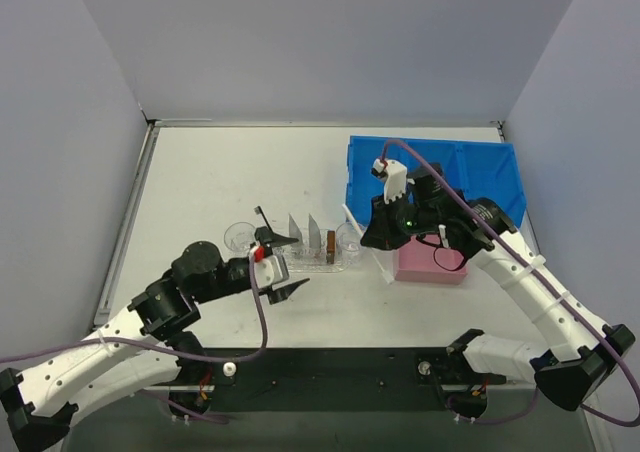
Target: Prepare toiletry sets of a toothbrush and toothpaste on the tray
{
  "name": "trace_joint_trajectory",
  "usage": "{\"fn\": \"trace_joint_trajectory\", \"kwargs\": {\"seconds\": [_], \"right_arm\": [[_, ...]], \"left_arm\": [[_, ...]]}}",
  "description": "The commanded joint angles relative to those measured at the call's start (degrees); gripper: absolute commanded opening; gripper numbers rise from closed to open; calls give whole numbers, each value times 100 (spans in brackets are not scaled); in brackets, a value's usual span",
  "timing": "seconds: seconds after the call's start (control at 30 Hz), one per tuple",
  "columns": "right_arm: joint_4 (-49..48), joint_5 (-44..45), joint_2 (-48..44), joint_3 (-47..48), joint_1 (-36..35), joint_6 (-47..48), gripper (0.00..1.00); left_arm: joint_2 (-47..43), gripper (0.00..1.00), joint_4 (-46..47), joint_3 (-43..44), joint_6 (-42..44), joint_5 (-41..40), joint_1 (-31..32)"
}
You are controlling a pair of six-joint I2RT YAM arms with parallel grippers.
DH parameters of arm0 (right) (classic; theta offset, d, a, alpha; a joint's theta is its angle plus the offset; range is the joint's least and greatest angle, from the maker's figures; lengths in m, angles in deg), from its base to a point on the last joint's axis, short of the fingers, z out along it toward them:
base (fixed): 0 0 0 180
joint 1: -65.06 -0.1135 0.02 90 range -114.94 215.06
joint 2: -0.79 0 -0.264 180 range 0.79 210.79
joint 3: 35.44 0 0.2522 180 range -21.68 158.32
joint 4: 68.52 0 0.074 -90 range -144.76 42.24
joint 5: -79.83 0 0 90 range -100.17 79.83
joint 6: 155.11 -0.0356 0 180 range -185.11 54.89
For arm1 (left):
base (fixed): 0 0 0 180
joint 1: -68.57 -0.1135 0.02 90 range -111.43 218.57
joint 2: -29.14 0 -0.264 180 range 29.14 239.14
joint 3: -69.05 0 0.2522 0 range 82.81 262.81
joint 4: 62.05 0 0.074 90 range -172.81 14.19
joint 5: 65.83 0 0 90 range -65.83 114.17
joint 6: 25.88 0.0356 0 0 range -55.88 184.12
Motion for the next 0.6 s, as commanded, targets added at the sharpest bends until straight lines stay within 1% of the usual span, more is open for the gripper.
{"fn": "trace_joint_trajectory", "kwargs": {"seconds": [0.0, 0.03, 0.07, 0.17, 0.23, 0.3, 0.4, 0.57], "right_arm": [[444, -662, -430, -401, -250, -555, 0], [637, -715, -457, -437, -285, -573, 0], [734, -837, -466, -481, -320, -591, 0], [998, -1100, -458, -622, -557, -723, 0], [1016, -1242, -449, -744, -768, -863, 0], [1051, -1400, -388, -789, -909, -916, 0], [1157, -1488, -230, -798, -1137, -960, 0], [1227, -1840, 139, -684, -1375, -1039, 0]], "left_arm": [[36, 87, -119, -101, 860, -849, 1068], [98, 87, -154, -66, 966, -956, 1227], [220, 87, -207, -49, 1027, -1174, 1559], [431, 86, -181, -49, 1230, -1535, 2061], [529, 86, -172, -57, 1318, -1633, 2230], [661, 86, -146, -57, 1353, -1905, 2466], [609, 86, -14, -154, 1485, -2257, 2704], [546, 86, 153, -330, 1555, -2257, 2775]]}}
